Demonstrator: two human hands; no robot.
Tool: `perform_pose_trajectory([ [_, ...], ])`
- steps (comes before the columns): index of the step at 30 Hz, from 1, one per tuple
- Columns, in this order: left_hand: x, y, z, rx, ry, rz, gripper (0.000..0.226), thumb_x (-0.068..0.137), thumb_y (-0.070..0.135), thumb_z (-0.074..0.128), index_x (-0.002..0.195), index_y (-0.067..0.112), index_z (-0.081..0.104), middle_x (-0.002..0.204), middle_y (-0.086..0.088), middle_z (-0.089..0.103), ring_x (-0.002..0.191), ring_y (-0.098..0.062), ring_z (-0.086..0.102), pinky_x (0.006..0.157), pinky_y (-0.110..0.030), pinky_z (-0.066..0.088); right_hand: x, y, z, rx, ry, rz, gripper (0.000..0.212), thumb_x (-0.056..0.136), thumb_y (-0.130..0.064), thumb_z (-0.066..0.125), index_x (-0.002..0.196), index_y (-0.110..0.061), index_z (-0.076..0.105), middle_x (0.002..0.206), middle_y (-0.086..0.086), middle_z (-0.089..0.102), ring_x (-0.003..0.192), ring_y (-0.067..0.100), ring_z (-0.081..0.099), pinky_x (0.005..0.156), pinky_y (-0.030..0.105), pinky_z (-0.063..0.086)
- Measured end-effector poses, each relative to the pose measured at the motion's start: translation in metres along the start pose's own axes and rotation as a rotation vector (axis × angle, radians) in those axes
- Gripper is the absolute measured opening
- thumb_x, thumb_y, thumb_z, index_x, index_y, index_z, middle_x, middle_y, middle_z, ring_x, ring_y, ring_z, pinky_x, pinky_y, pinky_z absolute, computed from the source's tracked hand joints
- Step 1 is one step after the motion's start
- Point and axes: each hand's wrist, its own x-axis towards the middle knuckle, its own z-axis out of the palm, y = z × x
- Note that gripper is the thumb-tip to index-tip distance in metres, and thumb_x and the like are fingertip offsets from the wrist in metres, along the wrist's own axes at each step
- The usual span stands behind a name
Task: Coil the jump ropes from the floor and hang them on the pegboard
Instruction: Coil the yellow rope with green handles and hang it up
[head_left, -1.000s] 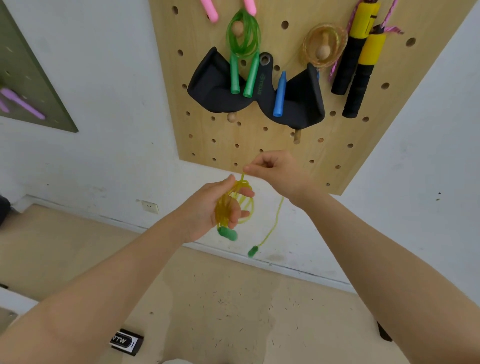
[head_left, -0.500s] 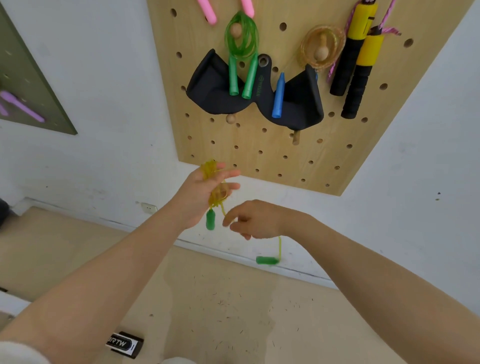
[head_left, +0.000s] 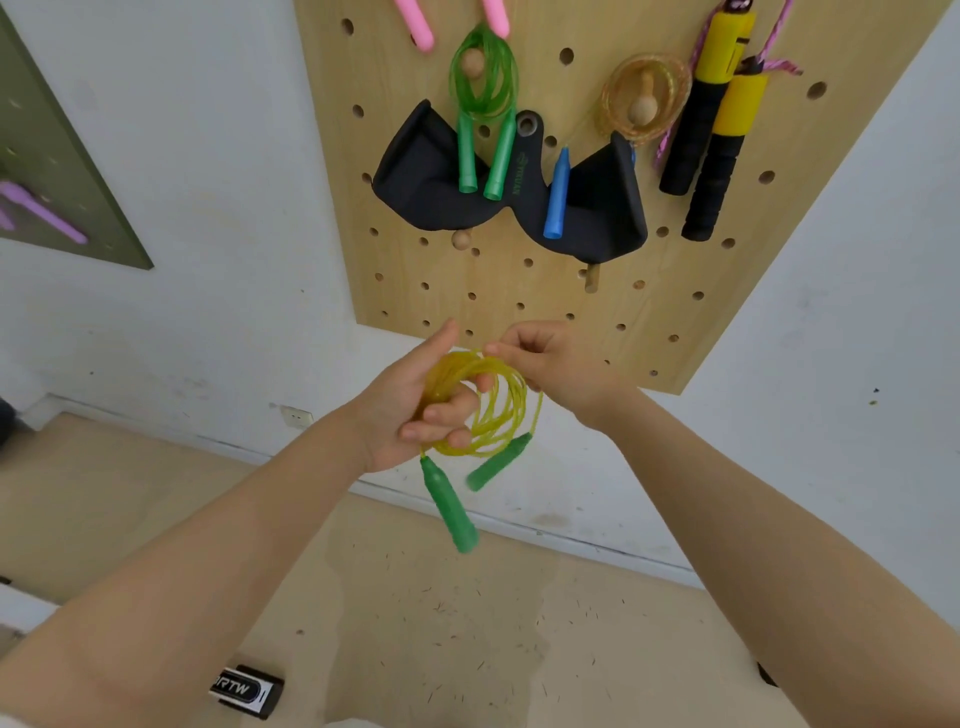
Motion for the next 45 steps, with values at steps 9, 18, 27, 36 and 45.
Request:
perform_pose_trajectory([
  [9, 0.019, -0.007, -0.021, -0.154, 0.306, 0.264, 0.022, 0.099, 0.012, 0.037, 0.106, 0.002, 0.056, 0.093, -0.006, 0.073, 0.091, -0.018, 0.069, 0.082, -0.03, 0.057, -0.016, 0.008, 0.022, -0.378, -0.388, 0.161, 0.025, 0.097, -0.021, 0.044, 0.114, -0.015, 0.062, 0.059, -0.006, 0.047, 0.053, 0.007, 0.042, 0.054, 0.019, 0.036],
  [18, 0.02, -0.02, -0.021, 0.197, 0.398, 0.171, 0.02, 0.1, 0.021, 0.038, 0.105, 0.016, 0.057, 0.086, -0.007, 0.07, 0.075, -0.018, 0.067, 0.065, -0.024, 0.049, -0.013, -0.02, 0.013, -0.609, -0.404, 0.013, 0.019, 0.089, -0.027, 0.061, 0.095, -0.009, 0.064, 0.077, 0.004, 0.062, 0.062, 0.02, 0.061, 0.061, 0.032, 0.052],
  [27, 0.015, -0.017, -0.022, 0.329, 0.393, 0.128, 0.027, 0.101, 0.028, 0.035, 0.104, 0.013, 0.058, 0.067, -0.003, 0.07, 0.059, -0.016, 0.066, 0.057, -0.023, 0.046, -0.013, -0.027, 0.0, -0.668, -0.39, -0.082, 0.033, 0.09, -0.024, 0.058, 0.118, -0.016, 0.041, 0.097, 0.003, 0.061, 0.066, 0.007, 0.047, 0.059, 0.019, 0.039],
  [36, 0.006, -0.003, -0.006, 0.182, 0.123, -0.07, 0.057, 0.077, 0.062, 0.034, 0.074, 0.01, 0.059, 0.058, -0.003, 0.056, 0.041, -0.012, 0.052, 0.055, -0.025, 0.051, -0.008, -0.023, 0.002, -0.921, -0.291, -0.254, 0.069, 0.08, -0.024, 0.063, 0.141, -0.02, 0.033, 0.133, 0.002, 0.042, 0.099, 0.02, 0.053, 0.075, 0.033, 0.047],
  [45, 0.004, -0.005, -0.01, 0.527, 0.328, -0.024, 0.03, 0.087, 0.032, 0.06, 0.072, 0.007, 0.065, 0.055, -0.001, 0.062, 0.056, -0.013, 0.062, 0.073, -0.026, 0.049, -0.007, 0.002, 0.006, -0.582, -0.343, -0.123, 0.02, 0.086, -0.025, 0.065, 0.094, -0.009, 0.056, 0.072, -0.007, 0.05, 0.064, 0.006, 0.044, 0.057, 0.019, 0.034],
])
